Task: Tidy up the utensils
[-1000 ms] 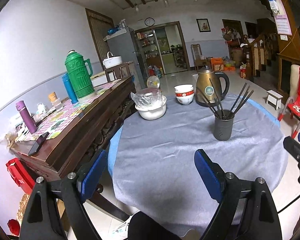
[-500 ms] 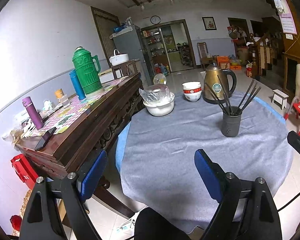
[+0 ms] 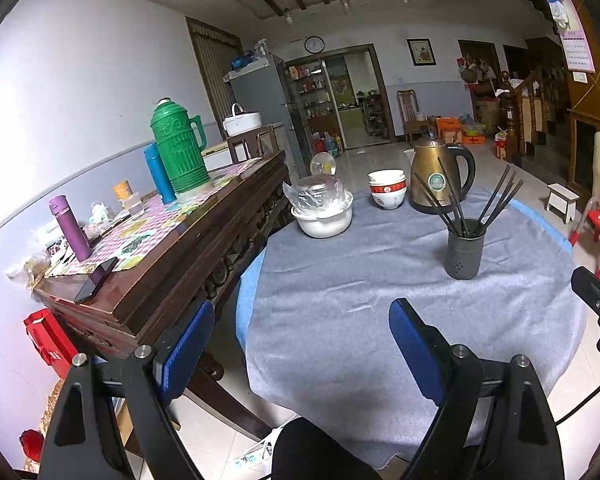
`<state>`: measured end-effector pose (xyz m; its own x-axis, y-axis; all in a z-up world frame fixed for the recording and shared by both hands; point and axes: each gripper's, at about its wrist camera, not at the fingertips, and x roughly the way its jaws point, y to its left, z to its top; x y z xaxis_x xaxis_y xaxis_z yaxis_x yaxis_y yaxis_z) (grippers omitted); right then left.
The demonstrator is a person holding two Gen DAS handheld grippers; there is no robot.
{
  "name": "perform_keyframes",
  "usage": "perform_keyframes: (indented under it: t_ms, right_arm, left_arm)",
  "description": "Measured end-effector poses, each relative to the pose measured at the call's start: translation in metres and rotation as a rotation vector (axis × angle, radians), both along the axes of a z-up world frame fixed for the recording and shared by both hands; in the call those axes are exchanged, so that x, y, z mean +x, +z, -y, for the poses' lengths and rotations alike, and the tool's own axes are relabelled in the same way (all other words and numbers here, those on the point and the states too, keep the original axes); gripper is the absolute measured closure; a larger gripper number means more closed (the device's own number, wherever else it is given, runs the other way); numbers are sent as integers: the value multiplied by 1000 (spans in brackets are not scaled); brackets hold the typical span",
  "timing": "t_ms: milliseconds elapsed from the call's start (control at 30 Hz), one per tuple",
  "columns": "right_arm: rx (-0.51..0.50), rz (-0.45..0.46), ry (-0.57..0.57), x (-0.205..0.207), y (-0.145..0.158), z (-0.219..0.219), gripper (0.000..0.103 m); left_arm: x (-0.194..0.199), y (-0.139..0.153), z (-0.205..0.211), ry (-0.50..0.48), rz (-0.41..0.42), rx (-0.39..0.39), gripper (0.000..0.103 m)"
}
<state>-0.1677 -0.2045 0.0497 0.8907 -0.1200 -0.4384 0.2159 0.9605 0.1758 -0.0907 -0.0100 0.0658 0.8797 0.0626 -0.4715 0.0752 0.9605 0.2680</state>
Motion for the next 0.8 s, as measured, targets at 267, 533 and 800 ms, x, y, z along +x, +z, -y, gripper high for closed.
perform_keyframes:
  t_ms: [267,533,800]
  right_arm:
    - [-4,3,-4,0,2,-4,33]
    - [-5,3,-4,0,2,-4,33]
    - [-7,6,-6,-1,4,-6,33]
  left_arm:
    - [-3,2,-1,2,13,2,14]
    - [-5,3,-4,8,25,5,14]
    - [-5,2,-6,13,29,3,14]
